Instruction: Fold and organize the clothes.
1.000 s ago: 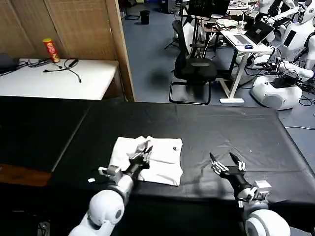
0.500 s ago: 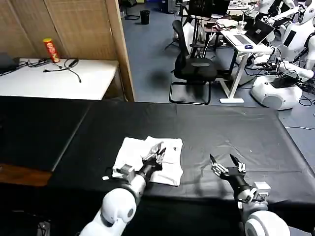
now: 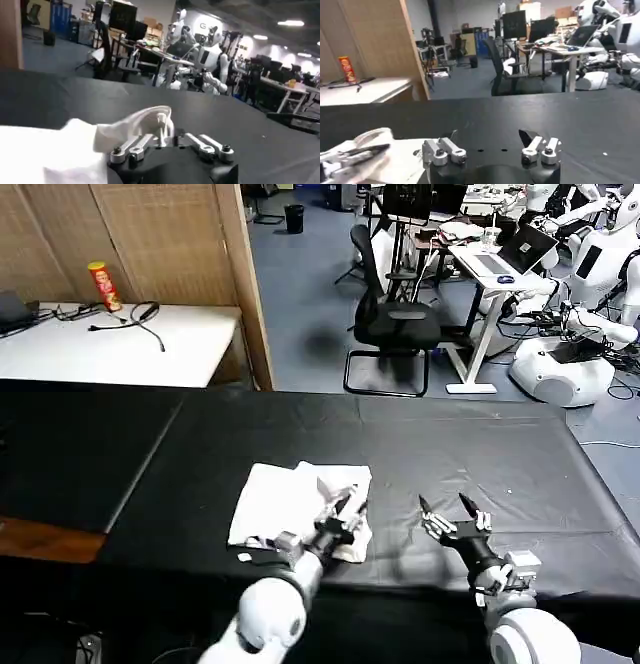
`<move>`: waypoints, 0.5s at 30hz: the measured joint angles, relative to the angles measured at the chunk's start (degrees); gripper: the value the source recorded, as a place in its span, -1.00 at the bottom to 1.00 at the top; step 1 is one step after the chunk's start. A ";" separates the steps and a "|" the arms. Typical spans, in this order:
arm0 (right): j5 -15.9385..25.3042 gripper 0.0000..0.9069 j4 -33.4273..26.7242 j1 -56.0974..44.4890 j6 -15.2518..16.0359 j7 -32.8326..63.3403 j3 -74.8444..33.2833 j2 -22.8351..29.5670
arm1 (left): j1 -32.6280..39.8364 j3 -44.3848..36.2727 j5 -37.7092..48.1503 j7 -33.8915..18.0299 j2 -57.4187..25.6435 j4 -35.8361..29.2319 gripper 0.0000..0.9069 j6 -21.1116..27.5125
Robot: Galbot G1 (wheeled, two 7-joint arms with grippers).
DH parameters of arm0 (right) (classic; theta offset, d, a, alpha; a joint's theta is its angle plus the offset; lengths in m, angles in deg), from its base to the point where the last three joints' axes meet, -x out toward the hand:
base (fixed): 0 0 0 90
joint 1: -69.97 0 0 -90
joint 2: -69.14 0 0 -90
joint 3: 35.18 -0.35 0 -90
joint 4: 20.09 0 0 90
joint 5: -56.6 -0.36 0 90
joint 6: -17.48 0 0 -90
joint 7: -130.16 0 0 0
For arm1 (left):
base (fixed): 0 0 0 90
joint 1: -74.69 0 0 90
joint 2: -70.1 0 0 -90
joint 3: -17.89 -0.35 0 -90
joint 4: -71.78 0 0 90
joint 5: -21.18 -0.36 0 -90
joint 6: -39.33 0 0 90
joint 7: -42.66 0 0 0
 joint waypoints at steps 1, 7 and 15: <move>0.09 0.94 -0.17 0.33 0.04 -0.25 0.36 -0.32 | 0.05 -0.28 0.46 -0.11 0.66 0.12 0.94 -0.13; 1.99 0.94 -2.23 2.84 0.06 -2.45 3.78 -2.98 | 0.94 0.92 -2.25 0.36 -0.27 -2.36 0.94 -0.20; 4.82 0.94 -7.22 9.92 -0.27 -2.76 12.94 -4.25 | -0.71 8.61 -3.87 0.53 -10.88 -8.91 0.94 -1.39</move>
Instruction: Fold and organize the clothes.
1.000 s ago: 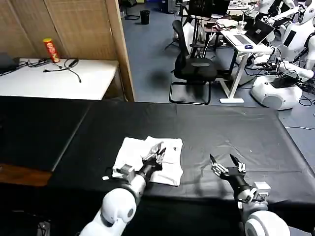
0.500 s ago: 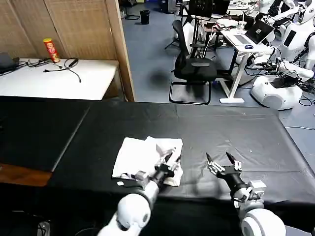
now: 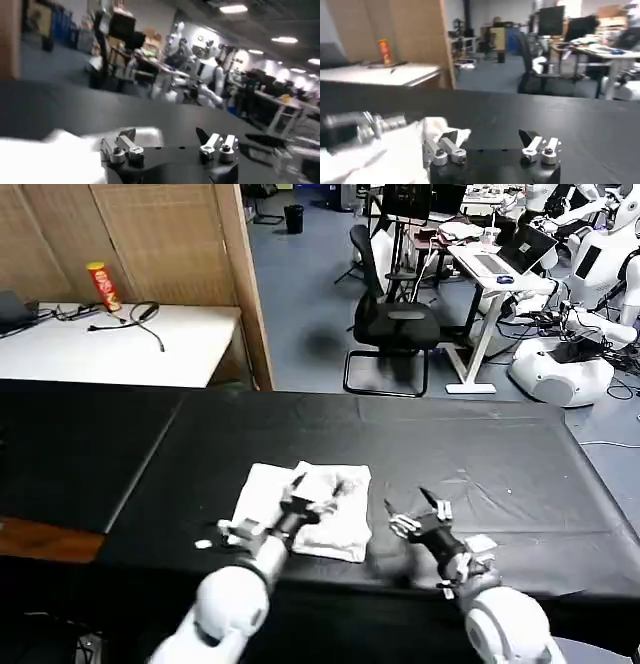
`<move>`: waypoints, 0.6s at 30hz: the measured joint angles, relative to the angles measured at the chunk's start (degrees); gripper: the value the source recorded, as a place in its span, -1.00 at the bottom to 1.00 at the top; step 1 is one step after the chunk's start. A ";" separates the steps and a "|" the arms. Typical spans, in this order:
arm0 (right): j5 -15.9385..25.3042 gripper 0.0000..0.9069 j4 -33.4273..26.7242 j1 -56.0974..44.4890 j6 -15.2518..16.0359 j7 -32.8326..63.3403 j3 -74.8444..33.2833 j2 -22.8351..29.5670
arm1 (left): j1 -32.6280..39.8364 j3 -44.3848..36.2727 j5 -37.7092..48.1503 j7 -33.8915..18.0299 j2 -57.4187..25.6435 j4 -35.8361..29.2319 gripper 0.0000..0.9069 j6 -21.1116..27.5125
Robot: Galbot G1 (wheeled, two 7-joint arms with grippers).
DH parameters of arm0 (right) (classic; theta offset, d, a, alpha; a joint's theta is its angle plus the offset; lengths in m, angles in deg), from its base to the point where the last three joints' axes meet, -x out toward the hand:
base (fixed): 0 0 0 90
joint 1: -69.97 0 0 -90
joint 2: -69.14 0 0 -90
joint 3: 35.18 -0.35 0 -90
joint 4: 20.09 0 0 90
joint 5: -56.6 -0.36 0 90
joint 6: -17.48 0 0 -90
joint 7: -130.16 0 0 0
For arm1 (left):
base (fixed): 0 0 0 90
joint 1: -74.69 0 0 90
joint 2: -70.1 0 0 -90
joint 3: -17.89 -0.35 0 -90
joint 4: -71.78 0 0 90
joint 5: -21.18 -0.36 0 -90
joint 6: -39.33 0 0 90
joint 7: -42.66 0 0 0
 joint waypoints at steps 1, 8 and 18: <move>0.31 0.94 -0.83 1.01 -0.07 0.11 1.05 0.20 | -0.43 1.03 -0.21 -0.03 -0.90 -0.23 0.94 -0.21; 5.10 0.94 -7.63 8.07 -0.99 3.62 7.39 2.54 | -3.50 5.09 -1.67 -0.04 -2.46 -1.40 0.94 -0.67; 6.66 0.94 -14.78 12.47 3.71 12.86 7.31 9.30 | -6.68 8.81 -0.59 0.14 -2.17 -1.18 0.94 -1.57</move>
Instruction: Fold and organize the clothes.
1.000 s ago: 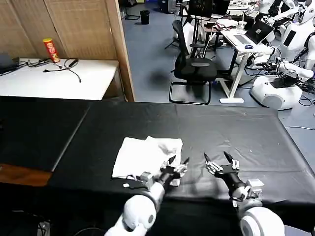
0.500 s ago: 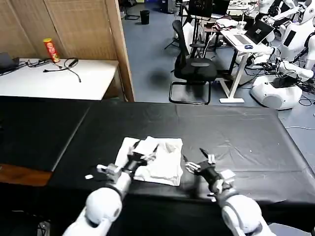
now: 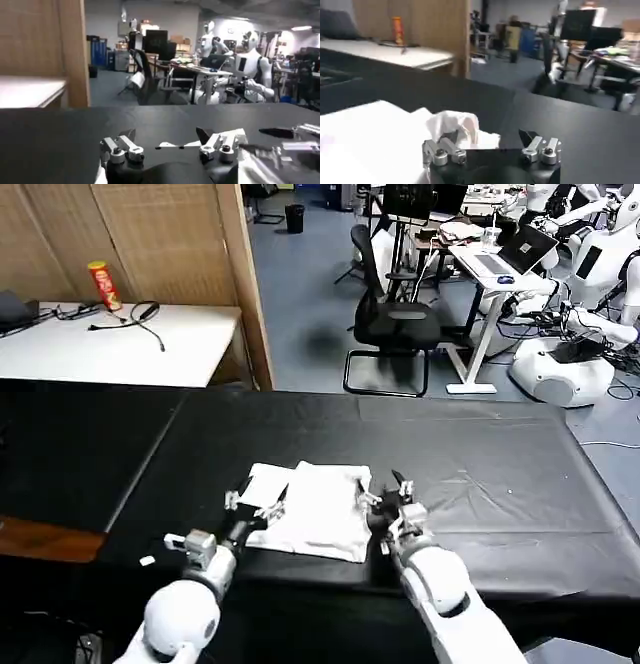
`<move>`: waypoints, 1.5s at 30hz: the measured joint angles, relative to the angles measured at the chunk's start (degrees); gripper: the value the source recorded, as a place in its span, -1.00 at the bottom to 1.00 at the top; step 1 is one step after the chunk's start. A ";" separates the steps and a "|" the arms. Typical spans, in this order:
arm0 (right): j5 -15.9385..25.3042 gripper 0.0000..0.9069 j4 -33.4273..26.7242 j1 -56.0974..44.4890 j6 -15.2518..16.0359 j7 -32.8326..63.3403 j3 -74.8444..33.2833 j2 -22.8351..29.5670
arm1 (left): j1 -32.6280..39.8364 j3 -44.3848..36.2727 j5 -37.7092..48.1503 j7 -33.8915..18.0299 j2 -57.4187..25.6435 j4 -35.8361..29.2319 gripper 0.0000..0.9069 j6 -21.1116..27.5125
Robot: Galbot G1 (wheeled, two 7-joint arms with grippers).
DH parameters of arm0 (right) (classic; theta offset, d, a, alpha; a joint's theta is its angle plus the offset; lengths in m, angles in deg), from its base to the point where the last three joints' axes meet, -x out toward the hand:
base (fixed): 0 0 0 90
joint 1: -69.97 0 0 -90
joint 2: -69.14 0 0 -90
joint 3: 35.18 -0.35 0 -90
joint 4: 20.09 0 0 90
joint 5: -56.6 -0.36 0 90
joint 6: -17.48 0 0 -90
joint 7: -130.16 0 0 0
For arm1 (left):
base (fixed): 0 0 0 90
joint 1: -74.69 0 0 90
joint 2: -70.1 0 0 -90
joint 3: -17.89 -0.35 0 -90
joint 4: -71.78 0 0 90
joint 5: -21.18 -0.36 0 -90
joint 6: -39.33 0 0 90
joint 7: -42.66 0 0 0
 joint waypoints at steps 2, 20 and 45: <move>-0.83 0.94 0.46 -0.84 0.92 -0.20 -0.85 0.64 | -0.04 0.57 0.78 0.02 0.23 0.38 0.94 -0.11; -8.32 0.94 22.35 -16.45 -1.69 -6.90 -9.39 -1.51 | 2.28 6.36 16.06 2.93 2.09 10.95 0.94 -2.24; -8.34 0.94 26.93 -19.81 -2.98 -7.01 -11.22 -0.33 | 2.97 8.52 25.84 2.79 2.77 11.77 -1.00 3.42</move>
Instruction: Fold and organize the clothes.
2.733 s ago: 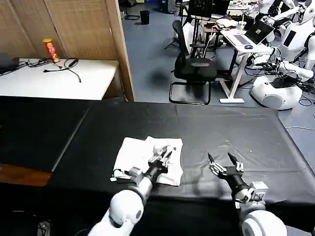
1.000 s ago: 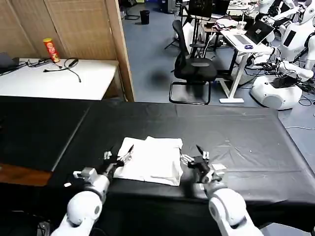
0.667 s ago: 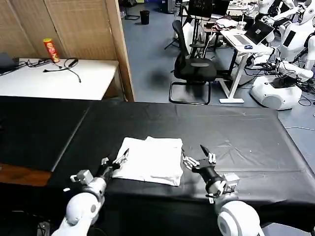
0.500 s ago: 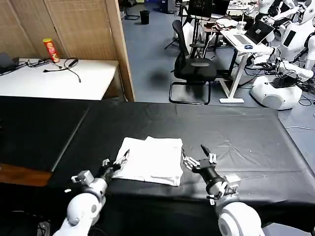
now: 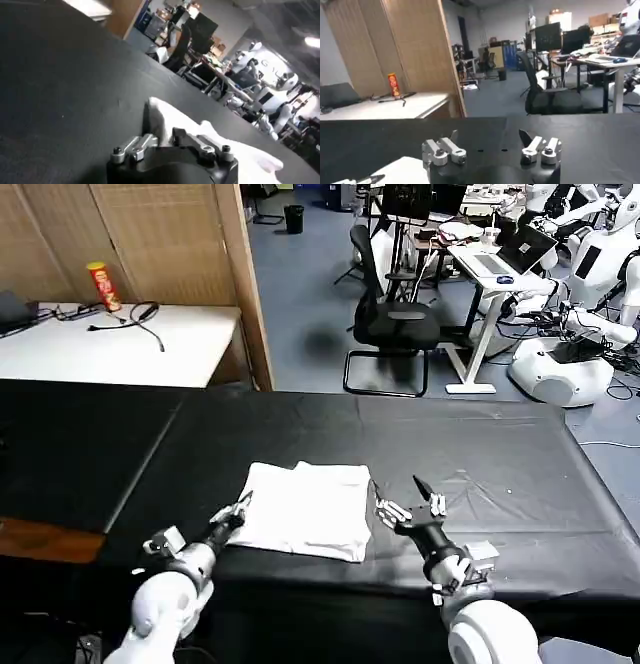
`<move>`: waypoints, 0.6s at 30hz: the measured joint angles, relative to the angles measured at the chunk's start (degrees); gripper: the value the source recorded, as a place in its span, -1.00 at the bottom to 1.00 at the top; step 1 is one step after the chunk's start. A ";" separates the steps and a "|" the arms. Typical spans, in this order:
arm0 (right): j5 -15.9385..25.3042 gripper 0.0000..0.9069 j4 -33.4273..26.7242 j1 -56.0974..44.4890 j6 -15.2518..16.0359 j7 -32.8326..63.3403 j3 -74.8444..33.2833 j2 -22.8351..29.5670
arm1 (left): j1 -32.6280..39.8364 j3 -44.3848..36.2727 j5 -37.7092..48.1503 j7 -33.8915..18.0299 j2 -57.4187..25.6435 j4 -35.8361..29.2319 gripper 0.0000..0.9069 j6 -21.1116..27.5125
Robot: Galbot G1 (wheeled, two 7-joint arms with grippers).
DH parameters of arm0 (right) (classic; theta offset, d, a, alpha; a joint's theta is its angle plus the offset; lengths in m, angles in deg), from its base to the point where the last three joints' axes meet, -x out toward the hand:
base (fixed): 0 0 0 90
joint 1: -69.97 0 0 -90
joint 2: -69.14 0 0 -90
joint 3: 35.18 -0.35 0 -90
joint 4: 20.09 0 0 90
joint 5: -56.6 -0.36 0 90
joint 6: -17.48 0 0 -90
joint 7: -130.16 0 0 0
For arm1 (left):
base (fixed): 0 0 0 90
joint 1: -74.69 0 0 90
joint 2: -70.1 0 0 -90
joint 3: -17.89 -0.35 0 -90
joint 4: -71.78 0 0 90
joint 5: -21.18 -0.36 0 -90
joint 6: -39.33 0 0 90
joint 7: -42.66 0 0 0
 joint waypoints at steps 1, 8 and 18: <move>0.05 0.94 0.00 -0.10 -0.15 -0.01 -0.15 0.03 | -0.14 0.15 -1.58 0.77 -0.29 -0.34 -1.00 -0.01; 0.49 0.94 -0.86 -0.53 -0.74 -0.06 -1.65 -0.07 | -0.02 2.54 -20.60 3.90 -4.07 -4.53 -1.00 -0.49; 0.95 0.94 -2.33 -0.76 -1.90 -0.10 -0.90 0.74 | -0.32 11.65 -24.61 5.56 -17.90 -10.45 -1.00 1.40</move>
